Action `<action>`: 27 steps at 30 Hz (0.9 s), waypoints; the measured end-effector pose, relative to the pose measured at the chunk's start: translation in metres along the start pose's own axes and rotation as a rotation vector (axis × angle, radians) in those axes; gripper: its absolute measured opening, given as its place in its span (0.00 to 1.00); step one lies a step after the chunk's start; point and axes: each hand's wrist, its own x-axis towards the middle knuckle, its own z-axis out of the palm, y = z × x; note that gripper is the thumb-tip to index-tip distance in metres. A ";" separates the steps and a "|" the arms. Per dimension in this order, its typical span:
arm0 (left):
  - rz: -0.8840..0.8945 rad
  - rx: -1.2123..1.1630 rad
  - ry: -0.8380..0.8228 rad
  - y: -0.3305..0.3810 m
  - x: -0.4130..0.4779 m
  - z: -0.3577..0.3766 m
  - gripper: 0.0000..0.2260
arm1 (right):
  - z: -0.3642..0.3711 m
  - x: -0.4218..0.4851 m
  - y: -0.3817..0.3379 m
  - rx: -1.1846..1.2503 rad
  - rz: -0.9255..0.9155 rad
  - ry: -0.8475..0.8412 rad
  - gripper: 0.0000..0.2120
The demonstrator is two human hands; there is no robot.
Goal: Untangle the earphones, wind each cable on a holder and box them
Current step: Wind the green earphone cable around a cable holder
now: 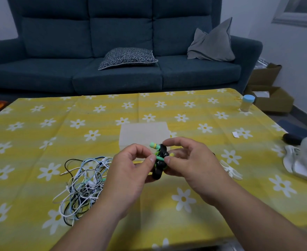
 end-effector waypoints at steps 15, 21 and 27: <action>-0.047 0.120 0.077 0.002 0.001 -0.002 0.07 | 0.015 0.014 0.008 -0.263 -0.021 0.057 0.17; -0.091 0.065 0.108 -0.004 0.010 -0.006 0.05 | 0.020 0.020 0.012 -0.194 0.006 0.031 0.18; -0.210 -0.013 0.161 -0.018 0.022 -0.009 0.05 | 0.023 0.031 0.018 0.024 0.257 -0.069 0.25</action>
